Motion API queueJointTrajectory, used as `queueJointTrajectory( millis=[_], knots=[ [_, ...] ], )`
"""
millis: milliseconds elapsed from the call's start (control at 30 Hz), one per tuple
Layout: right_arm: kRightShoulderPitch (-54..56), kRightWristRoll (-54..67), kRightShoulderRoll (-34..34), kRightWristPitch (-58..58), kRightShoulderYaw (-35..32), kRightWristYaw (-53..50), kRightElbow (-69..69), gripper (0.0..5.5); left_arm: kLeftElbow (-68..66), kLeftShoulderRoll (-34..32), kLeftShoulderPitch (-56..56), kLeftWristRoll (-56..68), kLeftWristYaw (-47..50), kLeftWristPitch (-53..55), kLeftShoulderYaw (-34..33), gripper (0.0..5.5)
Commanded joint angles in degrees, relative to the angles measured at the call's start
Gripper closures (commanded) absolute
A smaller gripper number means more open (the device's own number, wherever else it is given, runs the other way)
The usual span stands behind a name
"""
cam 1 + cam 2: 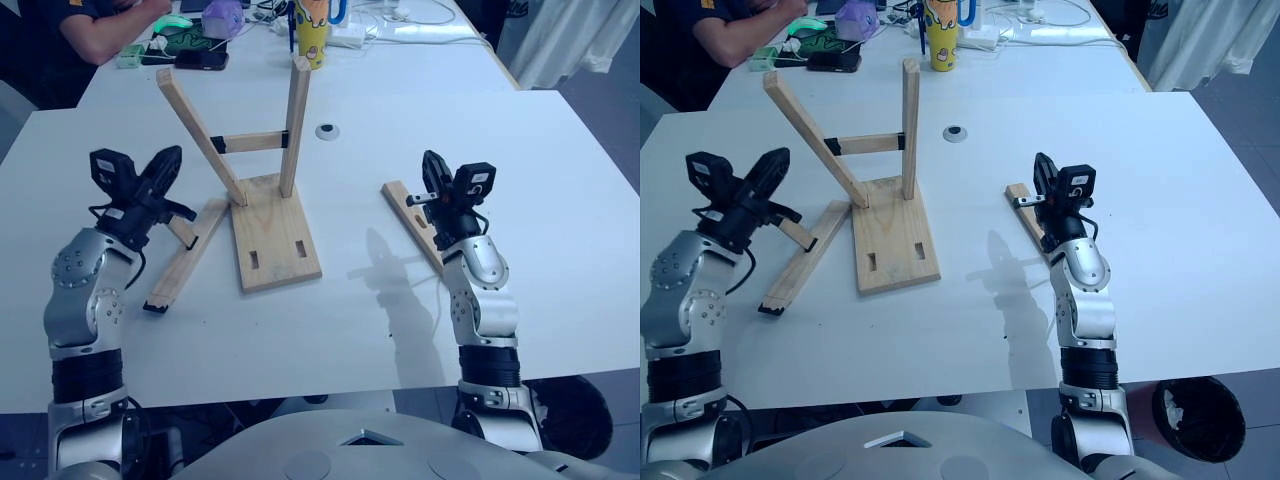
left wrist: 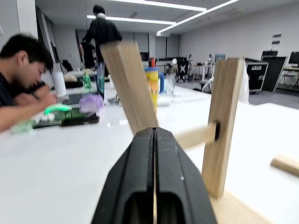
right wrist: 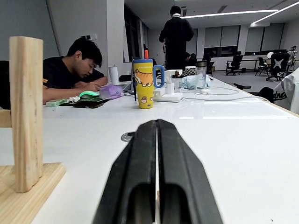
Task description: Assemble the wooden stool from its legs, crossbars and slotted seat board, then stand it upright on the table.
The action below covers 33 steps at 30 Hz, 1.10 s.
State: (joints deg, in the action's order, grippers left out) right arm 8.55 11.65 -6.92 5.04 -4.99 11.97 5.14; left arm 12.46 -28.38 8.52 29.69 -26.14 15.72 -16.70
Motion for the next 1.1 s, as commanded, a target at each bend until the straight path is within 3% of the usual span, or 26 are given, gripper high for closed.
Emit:
queueJointTrajectory(
  millis=[33, 167, 267, 567, 767, 967, 1100],
  knots=[
    [-0.4, 0.0, 0.2, 0.5, 0.1, -0.3, 0.6, 5.5, 6.8, -3.6, 6.9, 4.2, 2.0, 4.3, -3.8, 5.49],
    [-0.7, 0.0, 0.1, 0.5, 0.1, -0.4, 0.8, 5.5, 9.8, -4.4, 10.2, 7.2, 3.2, 7.6, -4.5, 5.49],
    [-0.8, -0.1, 0.1, 0.5, 0.1, -0.5, 0.9, 5.5, 8.3, -4.6, 6.7, 4.6, 1.5, 8.2, -1.5, 5.49],
    [-0.9, -0.1, 0.3, 0.4, 0.8, -0.4, 1.8, 5.5, -14.7, -1.9, 0.0, -9.7, -4.4, -3.1, 8.2, 5.49],
    [-0.5, 0.1, 0.2, 0.5, 1.3, -0.1, 1.4, 5.5, -15.2, -1.3, 3.3, -10.3, -5.4, -6.0, 8.6, 5.49],
    [-0.8, 0.0, 0.2, 0.6, 1.3, -0.2, 1.5, 5.5, -8.3, -2.3, 5.0, -8.2, -3.5, -3.7, 5.2, 5.49],
    [-1.0, 0.1, 0.2, 0.8, 1.2, -0.3, 1.9, 5.5, -2.4, -4.0, 6.3, -1.7, 0.4, 1.0, -4.7, 5.49]
  ],
)
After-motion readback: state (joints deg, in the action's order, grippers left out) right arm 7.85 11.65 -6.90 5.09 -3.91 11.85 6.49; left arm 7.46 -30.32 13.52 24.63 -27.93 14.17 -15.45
